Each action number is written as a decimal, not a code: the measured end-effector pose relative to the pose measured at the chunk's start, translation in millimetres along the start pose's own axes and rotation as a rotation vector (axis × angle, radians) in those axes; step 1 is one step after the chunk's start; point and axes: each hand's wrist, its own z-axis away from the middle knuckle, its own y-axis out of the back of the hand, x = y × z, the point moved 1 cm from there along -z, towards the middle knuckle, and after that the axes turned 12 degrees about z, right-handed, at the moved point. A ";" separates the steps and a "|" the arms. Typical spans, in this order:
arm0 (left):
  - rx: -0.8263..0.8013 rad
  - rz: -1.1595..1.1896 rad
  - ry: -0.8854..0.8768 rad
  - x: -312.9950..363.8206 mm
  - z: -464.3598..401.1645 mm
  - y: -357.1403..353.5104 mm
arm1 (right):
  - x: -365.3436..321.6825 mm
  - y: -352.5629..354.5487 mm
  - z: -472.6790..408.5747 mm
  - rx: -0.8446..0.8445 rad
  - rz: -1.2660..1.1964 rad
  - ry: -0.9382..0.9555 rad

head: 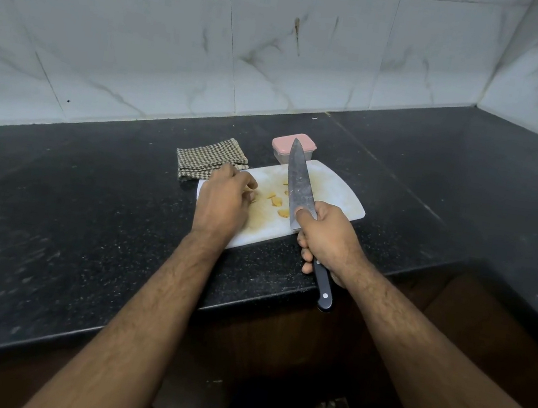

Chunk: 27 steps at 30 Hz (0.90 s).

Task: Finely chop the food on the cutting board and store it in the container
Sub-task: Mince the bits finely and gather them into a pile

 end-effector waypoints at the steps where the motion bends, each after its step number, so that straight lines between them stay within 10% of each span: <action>1: 0.003 0.002 0.000 0.5 0.3 0.4 | 0.0 -0.1 0.0 0.001 0.000 0.000; 7: 0.011 -0.075 -0.125 8.8 4.4 0.5 | 1.1 -0.2 -0.7 0.001 -0.016 -0.003; 13: -0.307 -0.005 -0.313 13.1 4.9 -7.7 | 2.8 1.6 -5.5 0.030 -0.052 -0.006; 27: -0.313 0.103 -0.243 12.5 5.1 -6.2 | 4.5 2.6 -5.7 0.036 -0.066 0.000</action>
